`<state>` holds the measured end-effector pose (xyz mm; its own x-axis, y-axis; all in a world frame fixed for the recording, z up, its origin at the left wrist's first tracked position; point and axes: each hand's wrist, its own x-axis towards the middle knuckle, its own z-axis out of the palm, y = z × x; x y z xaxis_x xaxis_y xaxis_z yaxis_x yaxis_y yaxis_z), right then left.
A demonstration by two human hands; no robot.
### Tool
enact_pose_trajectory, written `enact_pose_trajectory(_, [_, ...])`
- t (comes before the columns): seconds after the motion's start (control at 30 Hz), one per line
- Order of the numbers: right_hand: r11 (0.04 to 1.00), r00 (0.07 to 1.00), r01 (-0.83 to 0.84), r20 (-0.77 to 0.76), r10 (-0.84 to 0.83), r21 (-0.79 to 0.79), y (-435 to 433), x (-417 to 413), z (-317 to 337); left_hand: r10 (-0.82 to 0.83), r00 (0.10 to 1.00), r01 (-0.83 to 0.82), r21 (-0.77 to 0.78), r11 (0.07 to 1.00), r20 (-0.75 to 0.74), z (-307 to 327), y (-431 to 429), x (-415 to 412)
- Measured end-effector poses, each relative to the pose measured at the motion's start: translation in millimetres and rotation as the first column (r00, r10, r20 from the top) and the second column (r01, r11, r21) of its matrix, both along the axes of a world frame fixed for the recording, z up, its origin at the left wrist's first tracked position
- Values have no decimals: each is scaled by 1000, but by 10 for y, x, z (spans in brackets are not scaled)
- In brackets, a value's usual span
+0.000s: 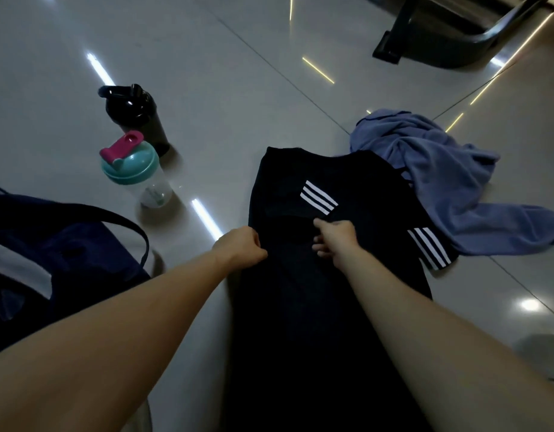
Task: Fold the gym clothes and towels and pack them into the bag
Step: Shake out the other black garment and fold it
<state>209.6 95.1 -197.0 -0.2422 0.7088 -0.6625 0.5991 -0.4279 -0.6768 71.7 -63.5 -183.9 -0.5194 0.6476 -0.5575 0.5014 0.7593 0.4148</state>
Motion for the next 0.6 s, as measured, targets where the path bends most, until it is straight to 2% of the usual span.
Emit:
enact_pose_trajectory(0.1, [992,992,117,-38,-119,-42,342,-188,29,20,999,-19,-25,1000,31,-63,95,-52])
enact_pose_trajectory(0.23, [988,988,146,-42,-147,-45,528,-453,-16,19,994,-13,-55,998,104,-103,215,-185])
enact_pose_trajectory(0.3, [988,983,157,-94,-157,-7,559,-565,27,16,993,-11,-48,999,113,-70,276,-243])
enact_pose_trajectory(0.37, [988,986,84,-153,-63,131,704,-662,51,43,999,-44,31,999,5,-28,328,-309])
enact_pose_trajectory(0.47, [962,954,-46,-274,122,270,881,-821,262,146,969,-94,251,964,-198,-38,361,-399])
enact_pose_trajectory(0.6, [909,940,-58,-285,189,412,991,-896,544,94,943,33,370,929,-319,-197,363,-446])
